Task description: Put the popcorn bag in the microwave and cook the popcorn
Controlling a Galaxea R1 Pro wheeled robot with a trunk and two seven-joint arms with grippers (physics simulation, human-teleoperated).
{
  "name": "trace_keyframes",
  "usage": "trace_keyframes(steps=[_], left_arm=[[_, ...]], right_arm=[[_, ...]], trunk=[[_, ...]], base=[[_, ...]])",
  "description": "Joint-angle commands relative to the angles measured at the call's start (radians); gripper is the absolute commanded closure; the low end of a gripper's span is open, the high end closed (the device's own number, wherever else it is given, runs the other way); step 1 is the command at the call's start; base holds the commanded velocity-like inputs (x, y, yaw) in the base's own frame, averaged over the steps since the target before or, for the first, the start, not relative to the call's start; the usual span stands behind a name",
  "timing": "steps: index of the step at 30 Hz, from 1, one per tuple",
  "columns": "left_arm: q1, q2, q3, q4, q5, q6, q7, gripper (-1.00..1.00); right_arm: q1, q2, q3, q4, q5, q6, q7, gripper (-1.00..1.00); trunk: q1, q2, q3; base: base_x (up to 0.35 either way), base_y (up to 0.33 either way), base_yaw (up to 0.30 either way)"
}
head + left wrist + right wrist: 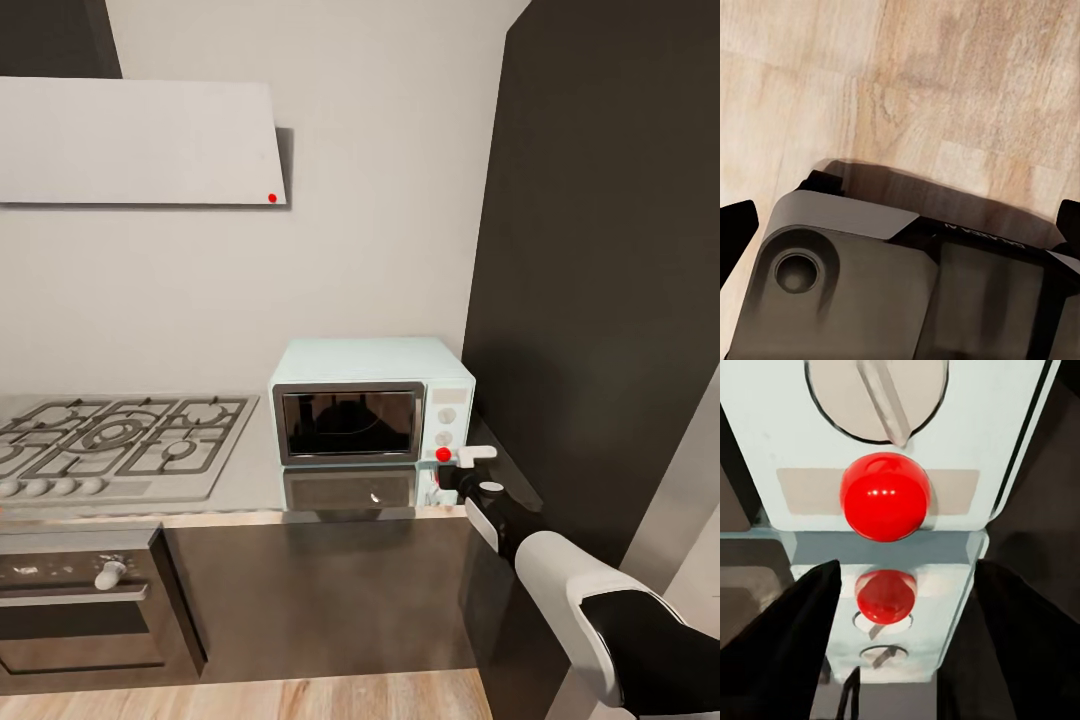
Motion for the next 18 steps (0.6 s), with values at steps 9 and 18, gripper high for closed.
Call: trace_keyframes(steps=[9, 18], left_arm=[[-0.001, 0.000, -0.008, 0.000, 0.005, -0.003, 0.003, -1.00], [-0.001, 0.000, -0.008, 0.000, 0.008, -0.003, 0.003, -1.00]], right_arm=[[-0.001, 0.000, 0.008, -0.007, -0.011, 0.001, -0.010, 1.00], [0.000, 0.005, 0.008, -0.017, -0.011, 0.000, -0.014, 1.00]], trunk=[[0.000, -0.001, -0.001], [0.000, -0.001, -0.001]], base=[[0.000, 0.000, 0.000], [0.000, 0.000, 0.000]])
